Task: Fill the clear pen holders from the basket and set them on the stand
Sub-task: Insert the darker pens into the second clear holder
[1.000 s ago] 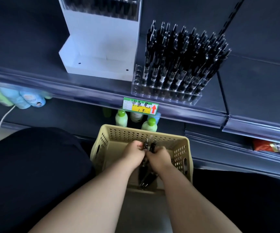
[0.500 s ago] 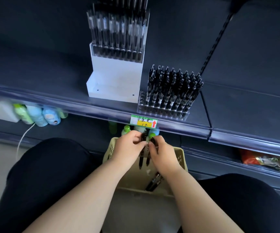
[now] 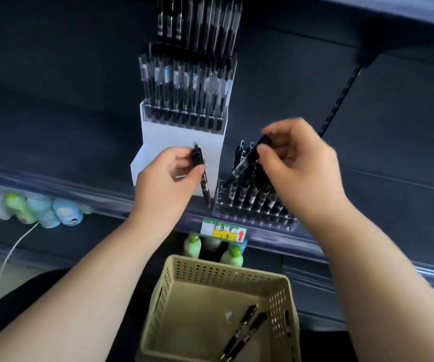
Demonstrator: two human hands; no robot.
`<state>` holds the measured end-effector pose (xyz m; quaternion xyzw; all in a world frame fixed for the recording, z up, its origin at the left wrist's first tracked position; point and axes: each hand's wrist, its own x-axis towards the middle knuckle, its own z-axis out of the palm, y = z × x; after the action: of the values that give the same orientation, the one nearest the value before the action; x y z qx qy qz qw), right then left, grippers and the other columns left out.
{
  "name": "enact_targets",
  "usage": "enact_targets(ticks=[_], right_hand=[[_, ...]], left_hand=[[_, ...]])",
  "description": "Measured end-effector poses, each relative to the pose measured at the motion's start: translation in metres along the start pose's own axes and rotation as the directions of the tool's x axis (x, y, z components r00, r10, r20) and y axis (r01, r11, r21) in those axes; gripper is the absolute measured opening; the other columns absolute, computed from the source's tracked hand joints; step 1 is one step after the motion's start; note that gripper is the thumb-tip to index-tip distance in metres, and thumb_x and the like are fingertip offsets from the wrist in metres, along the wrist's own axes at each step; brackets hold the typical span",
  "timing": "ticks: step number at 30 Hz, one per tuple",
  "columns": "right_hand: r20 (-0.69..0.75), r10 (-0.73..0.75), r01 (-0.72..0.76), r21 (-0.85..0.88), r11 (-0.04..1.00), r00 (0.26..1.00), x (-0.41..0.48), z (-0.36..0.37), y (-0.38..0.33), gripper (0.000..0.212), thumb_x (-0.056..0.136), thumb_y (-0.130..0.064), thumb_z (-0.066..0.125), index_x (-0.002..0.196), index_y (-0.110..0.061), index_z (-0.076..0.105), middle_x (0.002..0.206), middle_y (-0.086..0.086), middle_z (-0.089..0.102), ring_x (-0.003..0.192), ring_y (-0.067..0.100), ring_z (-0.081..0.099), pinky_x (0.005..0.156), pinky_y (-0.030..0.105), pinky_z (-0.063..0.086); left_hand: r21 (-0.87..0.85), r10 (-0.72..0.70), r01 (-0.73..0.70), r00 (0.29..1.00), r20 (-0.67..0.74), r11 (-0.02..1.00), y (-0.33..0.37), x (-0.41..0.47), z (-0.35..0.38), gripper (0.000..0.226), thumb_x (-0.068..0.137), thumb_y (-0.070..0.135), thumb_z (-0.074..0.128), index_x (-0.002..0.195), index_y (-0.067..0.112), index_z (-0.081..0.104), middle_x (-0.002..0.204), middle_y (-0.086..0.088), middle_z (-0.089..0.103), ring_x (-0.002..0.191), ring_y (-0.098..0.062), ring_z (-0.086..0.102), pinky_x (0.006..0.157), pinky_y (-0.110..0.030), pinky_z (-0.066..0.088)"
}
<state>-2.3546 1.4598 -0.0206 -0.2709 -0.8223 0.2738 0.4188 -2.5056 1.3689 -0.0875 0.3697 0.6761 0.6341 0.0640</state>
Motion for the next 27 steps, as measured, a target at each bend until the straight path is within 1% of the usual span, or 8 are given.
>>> enact_targets(ticks=[6,8,10,12,17,20,24,27], right_hand=[[0.069,-0.007,0.017,-0.149,0.989,0.998,0.068,0.016,0.008,0.011,0.085,-0.019,0.062,0.093,-0.026,0.058,0.078,-0.016,0.06,0.075,-0.003,0.057,0.063,0.0,0.04],[0.123,0.023,0.004,-0.218,0.976,0.992,0.081,0.025,0.016,0.011,0.085,-0.021,0.063,0.094,-0.026,0.059,0.078,-0.016,0.059,0.075,-0.002,0.057,0.062,0.005,0.043],[0.162,0.053,-0.003,-0.294,0.956,0.985,0.089,0.032,0.025,0.013,0.084,-0.023,0.062,0.097,-0.025,0.06,0.079,-0.015,0.06,0.077,0.004,0.059,0.069,0.02,0.051],[0.19,0.078,-0.007,-0.35,0.937,0.979,0.094,0.039,0.032,0.014,0.084,-0.023,0.062,0.097,-0.025,0.061,0.08,-0.016,0.059,0.079,0.009,0.06,0.073,0.029,0.053],[0.254,0.126,-0.006,-0.424,0.905,0.959,0.099,0.048,0.043,0.012,0.083,-0.024,0.061,0.095,-0.025,0.062,0.072,-0.019,0.054,0.081,0.015,0.06,0.077,0.031,0.053],[0.303,0.165,-0.012,-0.449,0.893,0.939,0.1,0.05,0.045,0.01,0.084,-0.025,0.06,0.094,-0.023,0.063,0.073,-0.017,0.055,0.086,0.018,0.061,0.084,0.037,0.05],[0.325,0.206,-0.028,-0.476,0.879,0.923,0.101,0.052,0.046,0.011,0.085,-0.022,0.059,0.094,-0.023,0.065,0.079,-0.013,0.061,0.09,0.017,0.061,0.09,0.039,0.048],[0.334,0.224,-0.033,-0.492,0.87,0.916,0.103,0.053,0.046,0.01,0.084,-0.021,0.059,0.091,-0.024,0.066,0.082,-0.01,0.064,0.09,0.017,0.061,0.089,0.039,0.049]], left_hand=[[-0.054,0.037,-0.038,0.999,-0.02,0.998,-0.005,0.039,0.022,0.029,0.08,0.018,0.072,0.084,0.042,0.057,0.075,0.029,0.064,0.076,0.014,0.06,0.067,0.001,0.041],[-0.059,0.023,-0.024,0.999,-0.024,0.998,-0.008,0.046,0.025,0.025,0.081,0.019,0.071,0.088,0.039,0.059,0.081,0.021,0.067,0.077,0.012,0.061,0.067,0.001,0.041],[-0.07,-0.003,0.001,1.0,-0.031,0.998,-0.01,0.052,0.025,0.02,0.081,0.021,0.07,0.092,0.035,0.061,0.084,0.018,0.068,0.078,0.011,0.061,0.066,0.002,0.04],[-0.085,-0.028,0.025,0.999,-0.027,0.996,-0.011,0.056,0.025,0.019,0.082,0.022,0.07,0.095,0.034,0.062,0.086,0.016,0.069,0.08,0.009,0.062,0.067,0.001,0.041],[-0.115,-0.049,0.045,0.998,-0.033,0.992,-0.01,0.058,0.025,0.019,0.082,0.023,0.069,0.096,0.034,0.062,0.09,0.014,0.07,0.083,0.005,0.063,0.074,-0.006,0.046],[-0.128,-0.052,0.047,0.998,-0.033,0.991,-0.01,0.058,0.024,0.019,0.082,0.022,0.069,0.097,0.032,0.063,0.09,0.014,0.07,0.086,0.004,0.064,0.078,-0.01,0.048],[-0.142,-0.058,0.05,0.997,-0.056,0.989,-0.009,0.058,0.028,0.019,0.081,0.022,0.07,0.098,0.029,0.065,0.087,0.016,0.07,0.082,0.008,0.063,0.07,-0.001,0.043],[-0.169,-0.079,0.071,0.996,-0.042,0.983,-0.011,0.059,0.034,0.02,0.081,0.02,0.07,0.097,0.031,0.064,0.088,0.015,0.07,0.083,0.006,0.064,0.071,-0.003,0.045]])
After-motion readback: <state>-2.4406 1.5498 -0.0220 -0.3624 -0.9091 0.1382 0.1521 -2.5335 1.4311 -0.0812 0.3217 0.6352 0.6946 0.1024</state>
